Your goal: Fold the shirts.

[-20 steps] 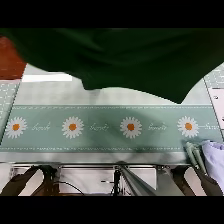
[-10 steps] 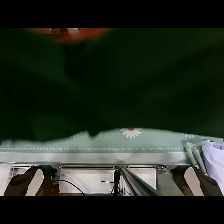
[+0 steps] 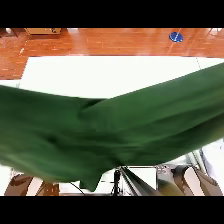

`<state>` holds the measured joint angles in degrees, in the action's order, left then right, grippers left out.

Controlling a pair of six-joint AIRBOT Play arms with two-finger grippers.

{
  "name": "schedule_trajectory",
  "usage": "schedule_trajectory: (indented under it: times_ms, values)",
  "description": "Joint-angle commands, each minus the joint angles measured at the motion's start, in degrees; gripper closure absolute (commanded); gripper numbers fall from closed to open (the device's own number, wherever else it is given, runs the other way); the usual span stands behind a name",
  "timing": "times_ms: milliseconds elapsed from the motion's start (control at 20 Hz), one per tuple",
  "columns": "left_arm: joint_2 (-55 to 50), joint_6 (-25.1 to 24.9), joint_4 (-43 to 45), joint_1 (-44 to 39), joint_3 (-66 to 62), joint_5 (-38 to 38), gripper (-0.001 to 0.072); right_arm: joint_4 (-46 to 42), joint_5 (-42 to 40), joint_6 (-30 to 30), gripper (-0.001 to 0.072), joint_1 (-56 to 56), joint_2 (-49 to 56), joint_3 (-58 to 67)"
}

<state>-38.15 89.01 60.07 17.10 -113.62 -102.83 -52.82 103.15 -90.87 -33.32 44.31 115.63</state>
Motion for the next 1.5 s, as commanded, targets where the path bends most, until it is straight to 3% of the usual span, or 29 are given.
schedule_trajectory:
  times_ms: [0, 150, 300, 550, 850, 1000, 1150, 1450]
  values:
    - [-0.5, -3.5, 0.6, 0.1, 16.3, -1.7, 0.0692, -2.2, 3.1, 2.2, 0.0687, 0.2, 0.7, -16.6]
    - [-2.1, -6.4, 0.2, 0.0, 34.6, 8.8, 0.0692, -2.8, -0.1, 2.7, 0.0686, 2.1, 5.1, -31.4]
    - [-8.3, -11.3, -3.4, -2.1, 44.8, 22.8, 0.0691, -5.8, -10.9, 3.0, 0.0686, 8.0, 15.7, -33.7]
    - [-26.4, -16.7, -9.2, -7.6, 44.1, 39.4, 0.0690, -3.9, -30.4, 7.4, 0.0686, 18.0, 34.5, -30.7]
    - [-41.2, -19.0, -11.7, -10.1, 43.6, 54.4, 0.0690, -4.0, -55.0, 7.8, 0.0686, 22.0, 43.6, -30.6]
    - [-45.5, -19.6, -11.7, -11.3, 43.6, 60.8, 0.0690, -6.6, -60.0, 8.6, 0.0686, 22.0, 46.4, -30.6]
    - [-48.5, -19.9, -11.7, -13.7, 43.6, 68.3, 0.0690, -6.5, -62.8, 14.4, 0.0686, 22.0, 49.0, -30.6]
    - [-52.5, -25.6, -11.6, -19.3, 43.6, 79.5, 0.0690, -6.5, -68.4, 19.7, 0.0686, 22.0, 53.2, -30.6]
